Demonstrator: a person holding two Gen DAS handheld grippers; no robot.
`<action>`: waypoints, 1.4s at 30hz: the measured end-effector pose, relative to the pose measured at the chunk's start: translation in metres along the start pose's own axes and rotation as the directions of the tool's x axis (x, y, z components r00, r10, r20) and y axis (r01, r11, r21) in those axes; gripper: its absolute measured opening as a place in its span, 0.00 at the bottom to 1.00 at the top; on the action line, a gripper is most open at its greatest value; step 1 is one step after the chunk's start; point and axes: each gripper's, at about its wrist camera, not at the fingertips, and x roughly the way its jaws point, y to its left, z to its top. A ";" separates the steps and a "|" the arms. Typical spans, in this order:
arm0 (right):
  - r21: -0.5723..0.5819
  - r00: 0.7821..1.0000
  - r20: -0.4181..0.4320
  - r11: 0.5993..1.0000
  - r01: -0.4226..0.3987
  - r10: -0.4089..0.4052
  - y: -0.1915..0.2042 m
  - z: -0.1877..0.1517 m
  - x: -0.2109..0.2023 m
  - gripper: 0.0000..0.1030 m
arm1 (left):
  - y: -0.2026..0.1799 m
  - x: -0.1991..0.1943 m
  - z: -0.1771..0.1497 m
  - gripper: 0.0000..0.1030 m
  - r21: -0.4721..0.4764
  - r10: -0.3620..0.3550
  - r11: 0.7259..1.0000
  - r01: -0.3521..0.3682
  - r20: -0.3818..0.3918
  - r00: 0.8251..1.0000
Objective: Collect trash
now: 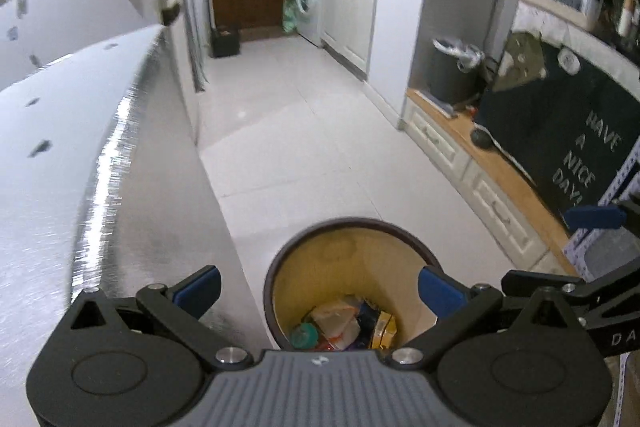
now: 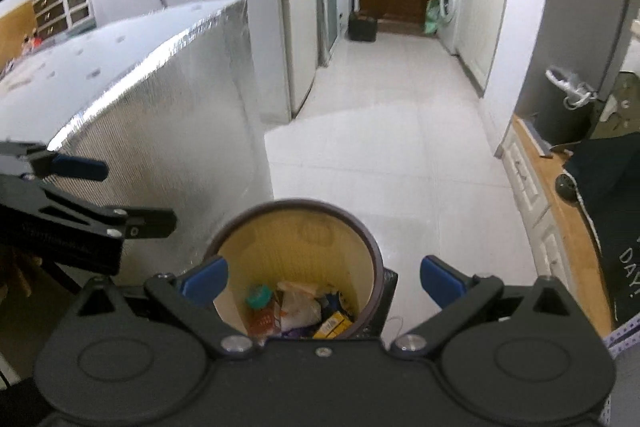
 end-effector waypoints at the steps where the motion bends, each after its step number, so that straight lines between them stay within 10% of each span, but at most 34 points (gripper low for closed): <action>1: 0.010 1.000 0.009 1.000 0.006 -0.006 0.001 0.002 -0.006 1.00 | 0.002 -0.007 -0.001 1.00 -0.011 -0.001 1.000 0.001 0.009 1.000; 20: 0.124 0.995 0.071 0.990 0.063 -0.072 0.022 -0.019 -0.057 1.00 | 0.024 -0.091 -0.032 1.00 -0.114 0.115 0.989 -0.099 0.138 0.984; 42: 0.116 0.991 0.070 0.988 0.105 -0.114 0.044 -0.068 -0.060 1.00 | 0.017 -0.087 -0.087 1.00 -0.091 0.158 0.985 -0.148 0.121 0.980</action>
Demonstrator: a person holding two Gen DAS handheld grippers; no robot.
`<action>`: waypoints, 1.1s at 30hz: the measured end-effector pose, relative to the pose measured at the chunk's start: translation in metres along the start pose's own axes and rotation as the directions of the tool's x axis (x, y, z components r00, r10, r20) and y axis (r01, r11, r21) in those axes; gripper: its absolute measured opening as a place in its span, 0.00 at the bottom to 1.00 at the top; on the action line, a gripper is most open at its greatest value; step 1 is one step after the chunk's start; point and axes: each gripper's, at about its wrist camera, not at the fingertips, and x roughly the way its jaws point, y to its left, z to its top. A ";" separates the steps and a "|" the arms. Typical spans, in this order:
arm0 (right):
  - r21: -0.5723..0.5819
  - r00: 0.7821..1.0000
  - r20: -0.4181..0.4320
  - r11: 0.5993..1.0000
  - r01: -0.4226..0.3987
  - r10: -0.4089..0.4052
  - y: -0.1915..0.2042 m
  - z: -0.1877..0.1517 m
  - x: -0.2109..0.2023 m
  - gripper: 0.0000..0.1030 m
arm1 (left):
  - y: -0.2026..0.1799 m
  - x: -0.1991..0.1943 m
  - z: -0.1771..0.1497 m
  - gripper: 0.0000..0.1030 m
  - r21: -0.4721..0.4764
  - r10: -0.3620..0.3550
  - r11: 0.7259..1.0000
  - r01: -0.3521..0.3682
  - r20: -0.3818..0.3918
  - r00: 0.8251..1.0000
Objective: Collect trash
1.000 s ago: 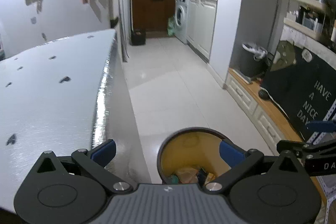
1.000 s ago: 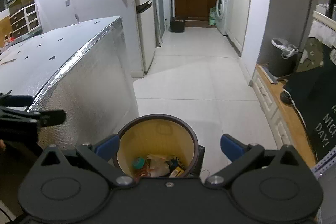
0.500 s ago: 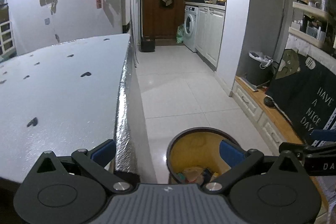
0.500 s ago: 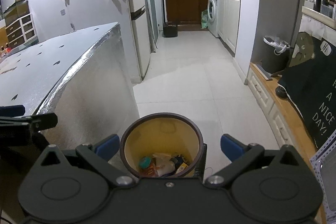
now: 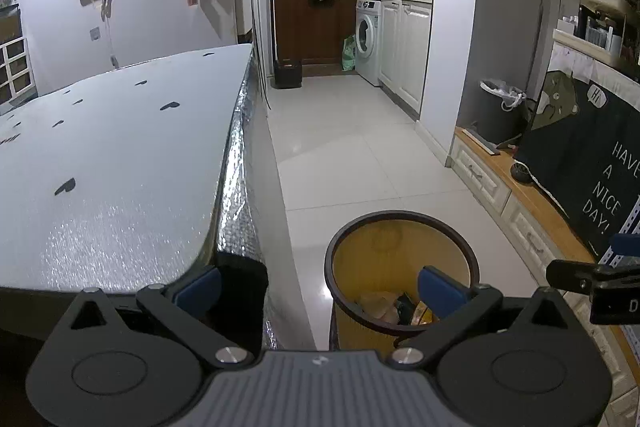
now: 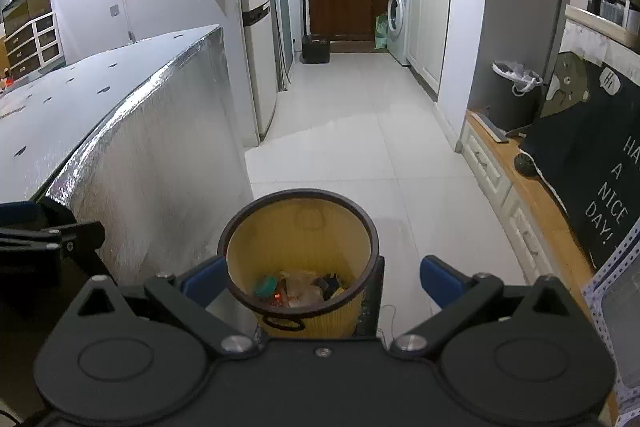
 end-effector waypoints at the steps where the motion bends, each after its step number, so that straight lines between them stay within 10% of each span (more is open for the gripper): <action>1: 0.001 1.000 -0.002 1.000 0.000 0.000 0.000 -0.002 0.000 1.00 | -0.001 0.000 -0.002 1.00 0.001 0.004 1.000 -0.004 0.003 1.000; 33: 0.010 0.999 0.027 0.999 0.032 -0.032 0.005 -0.013 -0.004 1.00 | -0.003 -0.004 -0.012 1.00 0.022 0.012 1.000 -0.013 0.025 1.000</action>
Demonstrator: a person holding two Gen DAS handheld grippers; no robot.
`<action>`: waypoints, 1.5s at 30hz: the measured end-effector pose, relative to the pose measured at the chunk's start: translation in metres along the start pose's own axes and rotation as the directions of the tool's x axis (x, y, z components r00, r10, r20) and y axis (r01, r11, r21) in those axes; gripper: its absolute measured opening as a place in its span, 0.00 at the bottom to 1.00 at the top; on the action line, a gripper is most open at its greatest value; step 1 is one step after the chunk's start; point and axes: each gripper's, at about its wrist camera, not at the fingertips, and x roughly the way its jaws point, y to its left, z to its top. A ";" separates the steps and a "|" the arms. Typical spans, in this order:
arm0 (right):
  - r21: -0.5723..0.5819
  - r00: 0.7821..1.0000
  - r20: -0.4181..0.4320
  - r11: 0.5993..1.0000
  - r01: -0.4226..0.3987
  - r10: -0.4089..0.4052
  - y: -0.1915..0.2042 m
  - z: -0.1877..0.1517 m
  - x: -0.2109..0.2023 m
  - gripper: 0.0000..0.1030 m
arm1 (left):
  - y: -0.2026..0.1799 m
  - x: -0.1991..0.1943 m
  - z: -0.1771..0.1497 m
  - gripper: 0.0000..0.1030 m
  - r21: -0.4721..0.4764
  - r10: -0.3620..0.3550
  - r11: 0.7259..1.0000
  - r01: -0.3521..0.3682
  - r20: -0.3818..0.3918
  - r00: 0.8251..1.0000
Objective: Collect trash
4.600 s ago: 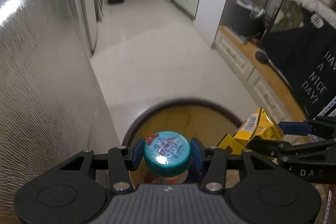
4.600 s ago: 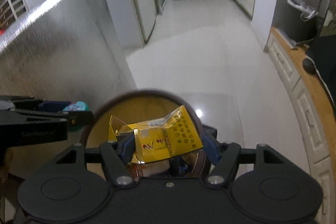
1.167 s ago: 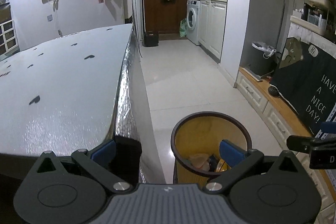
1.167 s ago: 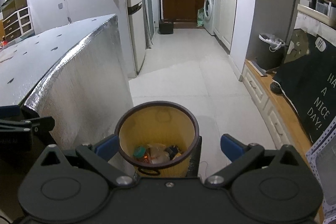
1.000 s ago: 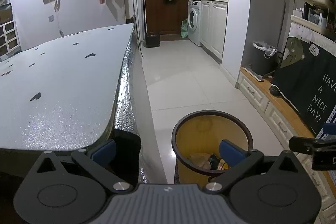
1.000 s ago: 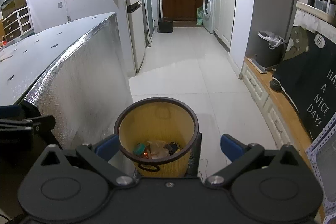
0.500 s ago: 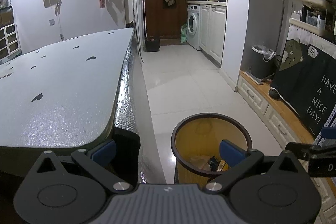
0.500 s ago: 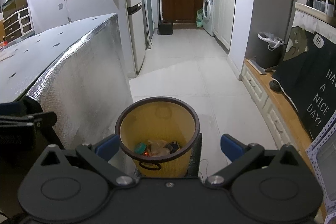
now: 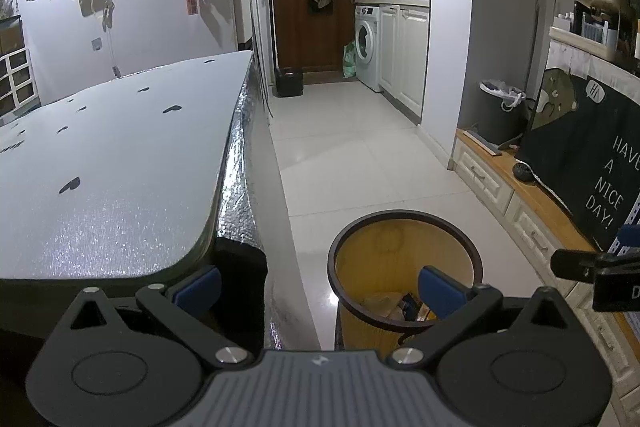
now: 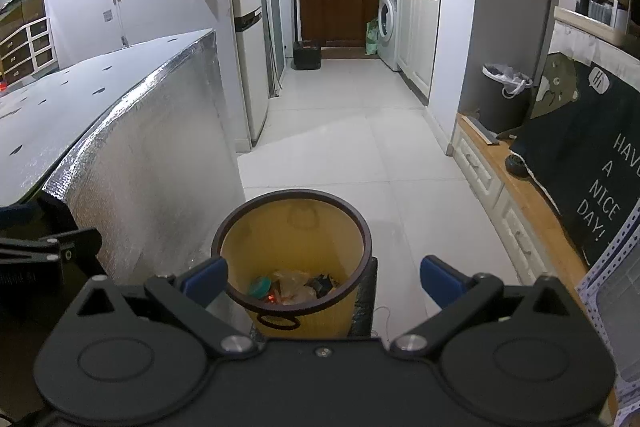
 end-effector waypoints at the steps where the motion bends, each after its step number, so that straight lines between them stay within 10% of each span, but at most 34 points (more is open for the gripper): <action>1: 0.000 1.000 0.001 1.000 0.001 -0.001 0.000 0.000 0.000 1.00 | 0.000 0.000 0.000 1.00 0.000 0.001 1.000 -0.001 -0.001 1.000; 45: -0.025 1.000 0.002 1.000 0.003 -0.003 0.001 0.004 -0.002 1.00 | -0.003 0.002 -0.003 1.00 -0.008 -0.002 1.000 0.002 -0.013 1.000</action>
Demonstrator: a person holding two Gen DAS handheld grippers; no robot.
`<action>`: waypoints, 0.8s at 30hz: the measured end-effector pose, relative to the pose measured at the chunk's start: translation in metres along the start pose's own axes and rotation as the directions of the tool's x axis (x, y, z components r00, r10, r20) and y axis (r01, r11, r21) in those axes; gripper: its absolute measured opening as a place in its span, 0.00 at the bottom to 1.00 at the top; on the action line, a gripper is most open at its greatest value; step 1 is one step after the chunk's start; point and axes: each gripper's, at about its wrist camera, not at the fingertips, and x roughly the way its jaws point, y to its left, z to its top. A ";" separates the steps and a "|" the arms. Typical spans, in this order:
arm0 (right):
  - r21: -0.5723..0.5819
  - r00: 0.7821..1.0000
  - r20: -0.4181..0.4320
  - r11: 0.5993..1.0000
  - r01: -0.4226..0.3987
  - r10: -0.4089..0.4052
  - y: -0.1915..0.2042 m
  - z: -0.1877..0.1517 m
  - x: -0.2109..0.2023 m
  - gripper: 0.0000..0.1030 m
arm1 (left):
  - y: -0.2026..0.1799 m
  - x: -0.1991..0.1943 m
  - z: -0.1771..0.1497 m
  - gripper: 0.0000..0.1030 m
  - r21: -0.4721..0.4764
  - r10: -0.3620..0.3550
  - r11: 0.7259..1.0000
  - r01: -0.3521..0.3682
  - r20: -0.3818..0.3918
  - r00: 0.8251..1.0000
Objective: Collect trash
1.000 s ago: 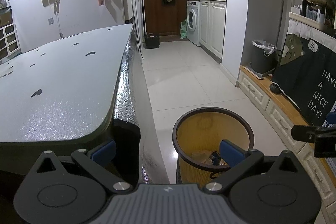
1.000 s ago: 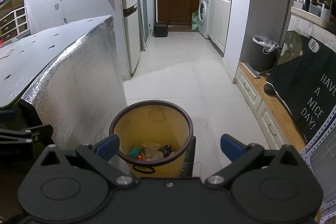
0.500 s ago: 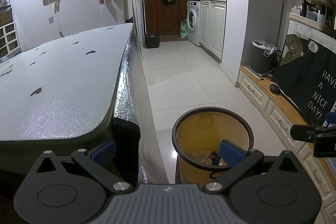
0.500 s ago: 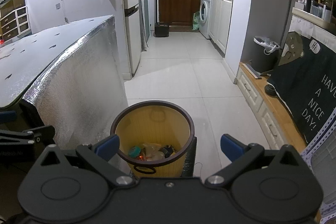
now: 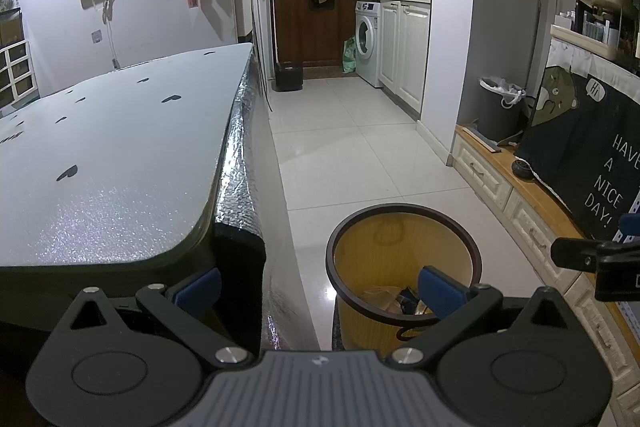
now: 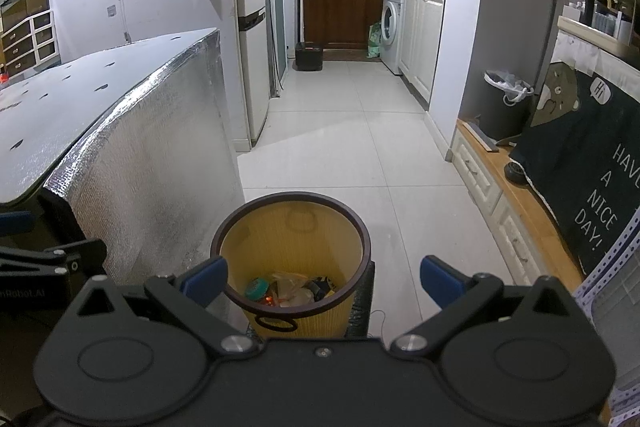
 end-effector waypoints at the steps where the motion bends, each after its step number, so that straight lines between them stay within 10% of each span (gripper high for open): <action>1: 0.000 1.000 -0.001 1.000 0.000 0.000 0.000 0.000 0.000 1.00 | 0.000 0.000 0.000 1.00 0.000 -0.001 1.000 0.001 0.000 1.000; 24: -0.003 1.000 0.001 1.000 0.000 0.000 0.001 0.000 0.000 1.00 | 0.002 -0.001 0.001 1.00 -0.001 -0.001 1.000 0.001 0.003 1.000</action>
